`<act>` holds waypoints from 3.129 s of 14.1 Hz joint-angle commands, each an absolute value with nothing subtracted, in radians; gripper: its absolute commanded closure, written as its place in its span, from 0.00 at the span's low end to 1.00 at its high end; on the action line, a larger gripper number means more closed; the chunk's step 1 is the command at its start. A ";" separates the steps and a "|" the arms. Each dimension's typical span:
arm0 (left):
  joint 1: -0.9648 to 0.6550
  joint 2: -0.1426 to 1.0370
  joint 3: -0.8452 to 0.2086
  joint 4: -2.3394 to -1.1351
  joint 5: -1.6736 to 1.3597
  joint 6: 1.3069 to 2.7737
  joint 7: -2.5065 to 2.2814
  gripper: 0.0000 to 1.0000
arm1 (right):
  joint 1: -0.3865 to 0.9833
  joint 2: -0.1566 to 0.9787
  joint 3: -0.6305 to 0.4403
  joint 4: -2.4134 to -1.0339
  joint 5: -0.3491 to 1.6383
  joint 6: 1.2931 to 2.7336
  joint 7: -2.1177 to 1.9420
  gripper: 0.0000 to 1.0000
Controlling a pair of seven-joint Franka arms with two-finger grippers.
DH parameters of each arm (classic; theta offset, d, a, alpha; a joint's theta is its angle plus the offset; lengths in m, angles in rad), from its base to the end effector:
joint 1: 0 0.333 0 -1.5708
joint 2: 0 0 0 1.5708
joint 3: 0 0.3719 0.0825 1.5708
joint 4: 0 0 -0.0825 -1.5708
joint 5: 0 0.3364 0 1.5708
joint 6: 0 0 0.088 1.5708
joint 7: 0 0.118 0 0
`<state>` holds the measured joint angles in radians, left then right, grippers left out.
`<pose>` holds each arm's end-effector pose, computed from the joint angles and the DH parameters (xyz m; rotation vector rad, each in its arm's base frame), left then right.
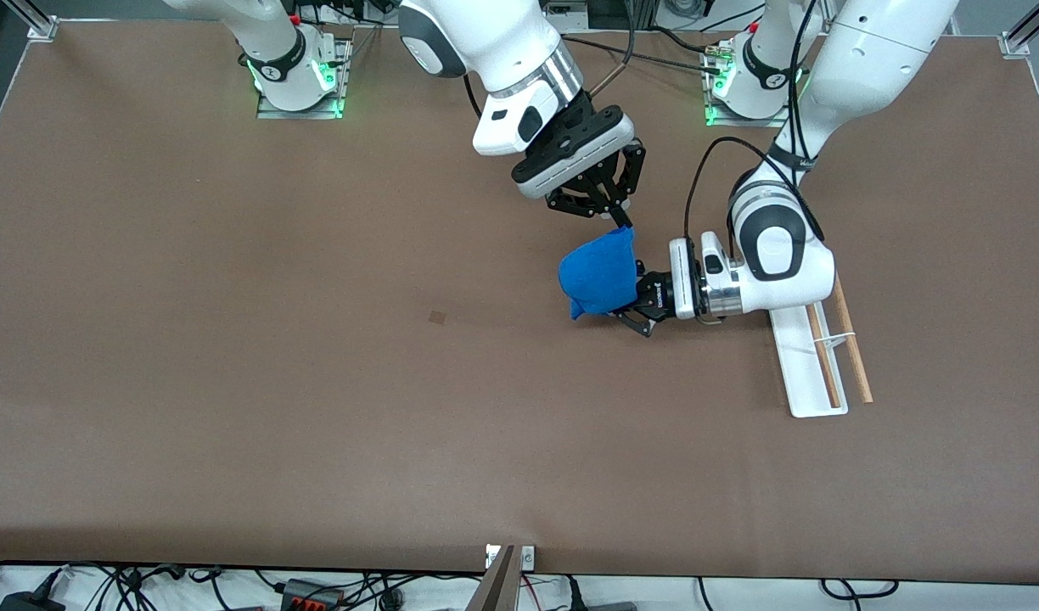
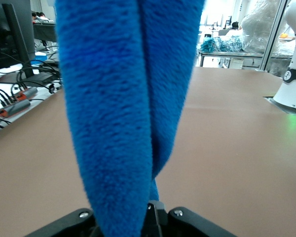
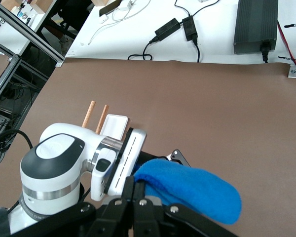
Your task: Pass towel and hang on rack
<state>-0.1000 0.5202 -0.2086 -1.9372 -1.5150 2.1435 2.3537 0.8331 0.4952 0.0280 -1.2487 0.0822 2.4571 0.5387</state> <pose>0.5788 -0.2239 0.3087 1.5413 -1.4099 1.0285 0.4856 0.5566 0.6128 -2.5181 -0.3417 -0.6523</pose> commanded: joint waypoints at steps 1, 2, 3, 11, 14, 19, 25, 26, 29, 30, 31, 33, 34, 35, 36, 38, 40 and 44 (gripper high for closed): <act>-0.084 0.496 -0.203 -1.942 -1.496 2.152 2.373 0.99 | 0.841 0.491 0.023 -1.258 0.081 2.473 0.537 1.00; -0.074 0.494 -0.201 -1.947 -1.483 2.152 2.355 0.99 | 0.841 0.491 0.023 -1.258 0.081 2.473 0.537 1.00; -0.068 0.494 -0.199 -1.944 -1.458 2.154 2.344 0.99 | 0.841 0.491 0.023 -1.261 0.081 2.473 0.537 1.00; -0.023 0.347 -0.115 -1.931 -0.956 2.135 1.999 1.00 | 0.812 0.468 0.008 -1.308 0.081 2.422 0.538 0.00; 0.000 0.312 -0.110 -1.931 -0.818 2.099 1.872 1.00 | 0.801 0.451 -0.070 -1.308 0.080 2.230 0.534 0.00; 0.060 0.241 -0.106 -1.928 -0.487 2.036 1.552 1.00 | 0.790 0.443 -0.266 -1.308 0.078 1.961 0.519 0.00; 0.170 0.261 -0.109 -1.862 -0.333 1.846 1.102 0.99 | 0.573 0.419 -0.313 -1.301 0.081 1.720 0.317 0.00; 0.181 0.277 -0.107 -1.861 -0.328 1.842 1.088 0.99 | 0.540 0.417 -0.314 -1.301 0.083 1.703 0.318 0.00; 0.216 0.333 -0.107 -1.801 -0.283 1.845 1.081 0.99 | 0.451 0.413 -0.313 -1.301 0.083 1.709 0.316 0.00; 0.235 0.359 -0.107 -1.755 -0.258 1.839 1.080 0.99 | 0.430 0.410 -0.313 -1.301 0.083 1.704 0.316 0.00; 0.259 0.379 -0.107 -1.734 -0.253 1.836 1.083 1.00 | 0.411 0.403 -0.313 -1.302 0.083 1.703 0.314 0.00; 0.278 0.387 -0.107 -1.729 -0.212 1.838 1.095 1.00 | 0.402 0.381 -0.313 -1.302 0.081 1.703 0.298 0.00; 0.290 0.387 -0.107 -1.726 -0.187 1.842 1.100 1.00 | 0.391 0.371 -0.313 -1.302 0.080 1.703 0.292 0.00; 0.293 0.391 -0.107 -1.726 -0.177 1.851 1.100 1.00 | 0.362 0.356 -0.313 -1.302 0.078 1.701 0.261 0.00; 0.307 0.417 -0.107 -1.721 -0.173 1.864 1.101 1.00 | 0.321 0.345 -0.308 -1.305 0.080 1.701 0.208 0.00; 0.340 0.457 -0.109 -1.686 -0.140 1.876 1.103 1.00 | 0.240 0.330 -0.292 -1.310 0.081 1.700 0.073 0.00; 0.348 0.483 -0.109 -1.677 -0.141 1.900 1.149 0.99 | 0.134 0.310 -0.231 -1.310 0.081 1.698 -0.010 0.00; 0.354 0.525 -0.109 -1.675 -0.146 1.960 1.161 0.97 | 0.035 0.267 -0.133 -1.310 0.061 1.649 -0.026 0.00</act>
